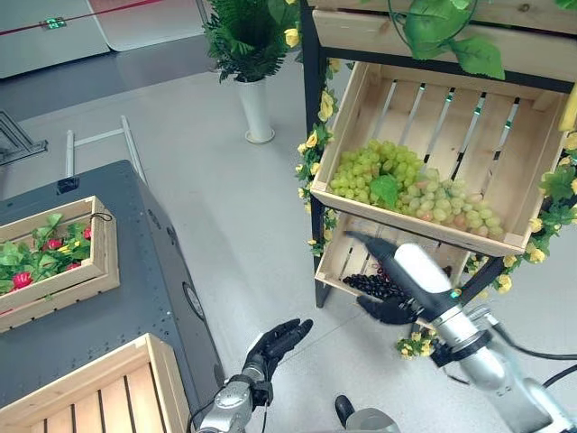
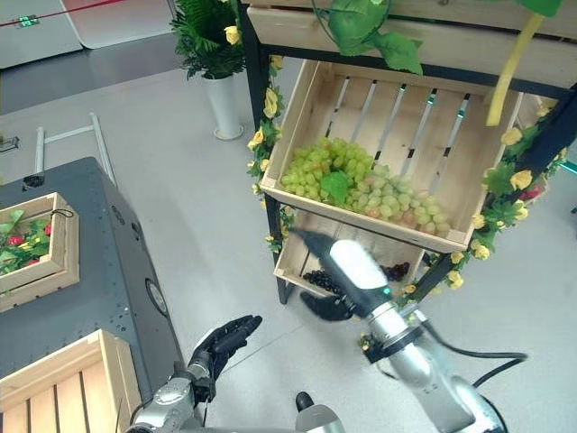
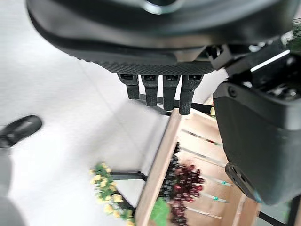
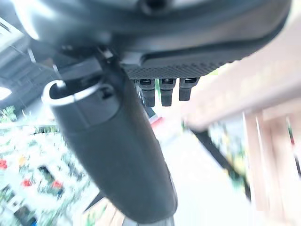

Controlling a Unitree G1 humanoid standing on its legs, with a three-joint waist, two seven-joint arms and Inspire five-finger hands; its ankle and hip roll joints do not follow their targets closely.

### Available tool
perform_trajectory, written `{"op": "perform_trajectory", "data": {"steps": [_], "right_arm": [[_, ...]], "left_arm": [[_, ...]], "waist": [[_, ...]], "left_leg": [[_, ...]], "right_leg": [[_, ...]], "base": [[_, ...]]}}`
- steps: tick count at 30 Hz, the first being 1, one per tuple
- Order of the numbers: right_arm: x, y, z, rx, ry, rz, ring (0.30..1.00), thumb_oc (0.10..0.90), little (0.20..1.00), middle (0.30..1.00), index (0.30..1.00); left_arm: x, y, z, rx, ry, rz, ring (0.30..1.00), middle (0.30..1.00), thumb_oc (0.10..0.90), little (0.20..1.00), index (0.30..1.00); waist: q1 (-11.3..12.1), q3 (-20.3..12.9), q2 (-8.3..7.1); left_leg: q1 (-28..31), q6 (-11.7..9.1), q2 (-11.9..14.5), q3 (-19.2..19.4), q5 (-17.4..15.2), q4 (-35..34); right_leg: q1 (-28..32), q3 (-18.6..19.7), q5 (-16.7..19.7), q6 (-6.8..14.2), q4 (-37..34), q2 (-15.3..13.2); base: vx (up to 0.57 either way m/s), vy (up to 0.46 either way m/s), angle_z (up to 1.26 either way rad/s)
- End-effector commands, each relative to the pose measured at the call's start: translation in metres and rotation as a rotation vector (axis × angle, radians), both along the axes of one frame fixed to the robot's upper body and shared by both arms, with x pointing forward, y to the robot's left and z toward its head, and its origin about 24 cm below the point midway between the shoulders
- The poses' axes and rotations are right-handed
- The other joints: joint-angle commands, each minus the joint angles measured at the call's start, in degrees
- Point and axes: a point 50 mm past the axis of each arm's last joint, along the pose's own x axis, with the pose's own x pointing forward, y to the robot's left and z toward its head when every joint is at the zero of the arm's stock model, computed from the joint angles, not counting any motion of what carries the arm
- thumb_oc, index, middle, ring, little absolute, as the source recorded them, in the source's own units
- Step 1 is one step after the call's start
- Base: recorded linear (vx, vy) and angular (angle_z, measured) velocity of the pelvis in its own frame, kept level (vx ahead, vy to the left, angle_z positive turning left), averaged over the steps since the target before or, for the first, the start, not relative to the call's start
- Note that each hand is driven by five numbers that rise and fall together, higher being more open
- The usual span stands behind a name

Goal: Pick up the fruits from the basket on one side to the basket on the other side

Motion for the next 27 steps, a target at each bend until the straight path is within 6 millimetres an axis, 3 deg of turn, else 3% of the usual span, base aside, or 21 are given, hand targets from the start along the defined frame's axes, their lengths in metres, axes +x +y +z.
{"op": "perform_trajectory", "data": {"steps": [1,6,13,18,23,24,27], "right_arm": [[0.028,0.012,0.045,0.192,-0.251,-0.006,0.9,0.8,0.9,0.9,0.9],[0.032,0.02,0.033,0.222,-0.178,-0.018,0.9,0.8,0.9,0.9,0.9],[0.035,0.029,0.002,0.252,0.004,-0.061,0.9,0.8,0.9,0.9,0.9],[0.032,0.024,-0.041,0.29,0.23,-0.16,0.9,0.8,0.9,0.9,0.9],[0.025,0.02,-0.074,0.303,0.43,-0.229,0.9,0.8,0.9,0.9,0.9],[0.019,0.019,-0.093,0.3,0.519,-0.261,0.9,0.8,0.9,0.9,0.9],[0.007,0.016,-0.12,0.325,0.674,-0.341,0.9,0.8,0.9,0.9,0.9]], "left_arm": [[0.039,-0.004,0.019,0.019,-0.124,-0.037,0.9,0.9,0.8,0.9,0.9],[0.024,-0.006,0.006,0.049,-0.045,-0.057,0.9,0.9,0.8,0.9,0.9],[-0.007,0.019,-0.019,0.194,0.16,-0.046,0.9,0.9,0.8,0.9,0.9],[-0.028,0.028,-0.027,0.146,0.213,-0.097,0.9,0.9,0.8,0.9,0.9],[-0.033,0.034,-0.027,0.169,0.208,-0.118,0.9,0.9,0.8,0.9,0.9],[-0.032,0.035,-0.027,0.203,0.195,-0.133,0.9,0.9,0.8,0.9,0.9],[-0.029,0.037,-0.025,0.236,0.169,-0.137,0.9,0.9,0.8,0.9,0.9]], "waist": [[2.06,0.88,-0.5],[3.08,1.15,-0.67],[5.86,0.84,-1.67],[7.98,-0.02,-1.68],[9.13,0.01,-1.29],[9.67,0.06,-1.16],[10.52,-0.18,-0.9]], "left_leg": [[2.3,2.52,-3.75,-0.46,-9.6,1.22],[2.05,2.42,-3.79,-0.87,-9.49,1.16],[1.28,2.05,-3.83,-2.32,-7.91,0.7],[1.04,1.95,-3.89,-4.61,-7.92,0.58],[0.76,1.94,-3.99,-5.76,-8.13,1.11],[0.69,2.05,-4.1,-6.48,-8.24,1.24],[0.87,2.02,-4.33,-7.69,-8.24,1.08]], "right_leg": [[1.69,-1.46,-4.87,1.13,1.55,3.35],[1.82,-2.39,-4.98,1.12,1.38,3.08],[1.88,-4.99,-4.55,0.29,1.52,2.55],[2.47,-7.27,-5.66,-0.38,2.03,2.14],[2.8,-8.49,-6.4,-0.8,2.42,1.86],[3.15,-9.07,-6.69,-1.11,2.41,1.75],[4.01,-10.03,-7.22,-1.47,2.26,1.65]], "base": [[-0.03,-0.047,0.04],[-0.03,-0.044,0.08],[-0.04,-0.086,0.14],[0.01,-0.072,0.2],[0.0,-0.029,0.12],[0.0,-0.014,0.11],[0.01,-0.009,0.13]]}}
